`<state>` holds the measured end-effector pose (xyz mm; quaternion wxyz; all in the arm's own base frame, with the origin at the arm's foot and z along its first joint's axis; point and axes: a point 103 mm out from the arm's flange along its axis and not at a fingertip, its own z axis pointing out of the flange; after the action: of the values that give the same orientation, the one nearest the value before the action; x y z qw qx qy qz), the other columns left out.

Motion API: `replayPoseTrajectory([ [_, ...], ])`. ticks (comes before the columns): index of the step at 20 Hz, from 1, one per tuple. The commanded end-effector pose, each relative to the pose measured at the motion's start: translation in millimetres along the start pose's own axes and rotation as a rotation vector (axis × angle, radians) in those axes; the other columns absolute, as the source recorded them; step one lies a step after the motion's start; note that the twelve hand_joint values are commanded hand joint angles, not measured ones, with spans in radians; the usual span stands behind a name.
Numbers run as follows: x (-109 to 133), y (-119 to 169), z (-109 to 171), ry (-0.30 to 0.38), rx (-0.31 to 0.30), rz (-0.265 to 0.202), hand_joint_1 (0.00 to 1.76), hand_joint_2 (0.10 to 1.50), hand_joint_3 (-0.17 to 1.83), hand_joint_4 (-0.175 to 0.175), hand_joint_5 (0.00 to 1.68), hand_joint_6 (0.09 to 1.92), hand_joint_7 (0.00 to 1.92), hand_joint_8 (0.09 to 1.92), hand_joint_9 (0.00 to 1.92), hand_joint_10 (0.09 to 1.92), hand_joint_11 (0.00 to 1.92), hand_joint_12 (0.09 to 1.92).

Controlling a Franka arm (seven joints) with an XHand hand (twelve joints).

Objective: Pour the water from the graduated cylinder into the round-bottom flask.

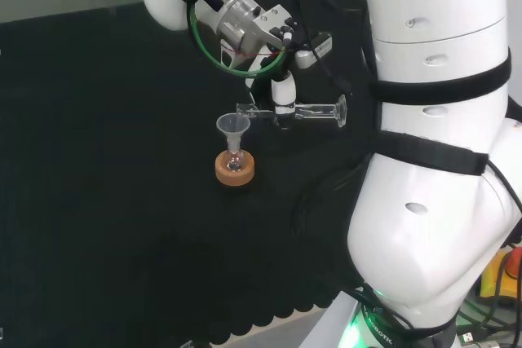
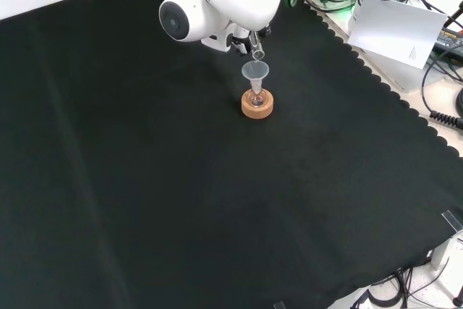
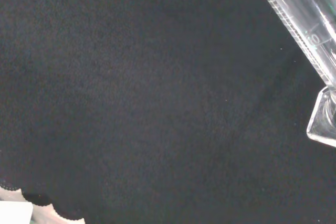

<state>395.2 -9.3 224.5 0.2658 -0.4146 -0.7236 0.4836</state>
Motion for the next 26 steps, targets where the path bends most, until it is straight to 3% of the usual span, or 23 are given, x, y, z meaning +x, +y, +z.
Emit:
replayPoseTrajectory([
  [1, 2.3, -1.3, -1.7, 0.001, 0.043, 0.016, 1.27, 1.10, 0.00, -0.175, 1.01, 0.96, 1.04, 0.94, 1.47, 0.09, 1.30, 0.73],
  [26, 10.3, -4.5, -6.9, -0.010, 0.114, 0.066, 1.27, 1.10, 0.00, -0.175, 1.01, 0.96, 1.04, 0.94, 1.48, 0.09, 1.30, 0.73],
])
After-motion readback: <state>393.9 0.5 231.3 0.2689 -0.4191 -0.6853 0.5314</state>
